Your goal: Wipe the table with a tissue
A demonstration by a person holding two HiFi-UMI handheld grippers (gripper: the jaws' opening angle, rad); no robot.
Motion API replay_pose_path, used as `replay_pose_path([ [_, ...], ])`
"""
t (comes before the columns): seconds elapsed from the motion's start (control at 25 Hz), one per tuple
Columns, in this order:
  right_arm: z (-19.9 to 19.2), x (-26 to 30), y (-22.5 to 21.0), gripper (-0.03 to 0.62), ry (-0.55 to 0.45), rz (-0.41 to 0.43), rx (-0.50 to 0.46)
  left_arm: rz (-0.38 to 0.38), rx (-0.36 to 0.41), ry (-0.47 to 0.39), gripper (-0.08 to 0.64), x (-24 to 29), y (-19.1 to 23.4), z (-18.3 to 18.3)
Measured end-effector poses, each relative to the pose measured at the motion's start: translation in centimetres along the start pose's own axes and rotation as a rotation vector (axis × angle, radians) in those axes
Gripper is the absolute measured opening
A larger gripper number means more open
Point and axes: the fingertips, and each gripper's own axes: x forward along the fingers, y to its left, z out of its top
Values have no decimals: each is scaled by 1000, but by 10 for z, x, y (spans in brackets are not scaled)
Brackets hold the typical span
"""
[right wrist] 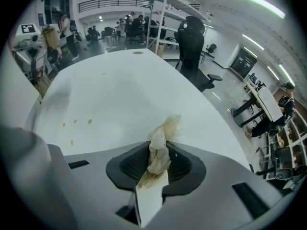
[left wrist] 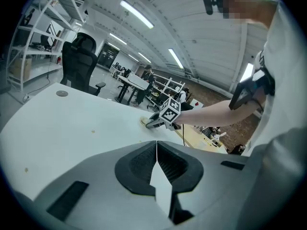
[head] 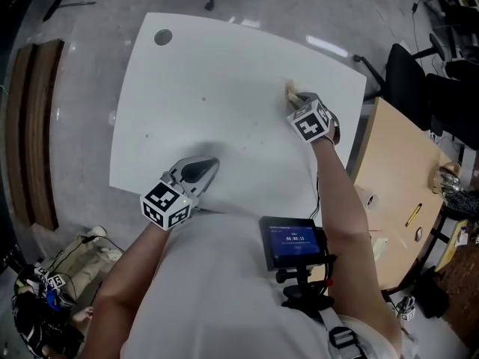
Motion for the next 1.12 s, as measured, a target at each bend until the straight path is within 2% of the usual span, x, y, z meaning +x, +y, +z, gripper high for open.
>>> replay_pose_path([
  [0.08,7,-2,14,89,-25,35,-25,-4,3,-5,8,-1,0,0],
  [0.2,22,-15,25,89,-64,37,-48,-7,1,-22,8,-7,0,2],
  [0.32,38,-34,35,89,-113,41,-16,-9,-5,-35,8,-14,-1,-3],
  [0.48,68,-48,78,89,-195,100,15,-17,-3,-35,8,-29,1,-15],
  [0.72,101,-44,128,91,-168,158,71,-11,-22,-57,8,-60,20,-22],
  [1.12,139,-8,174,89,-94,166,82,7,-32,-76,8,-111,66,-33],
])
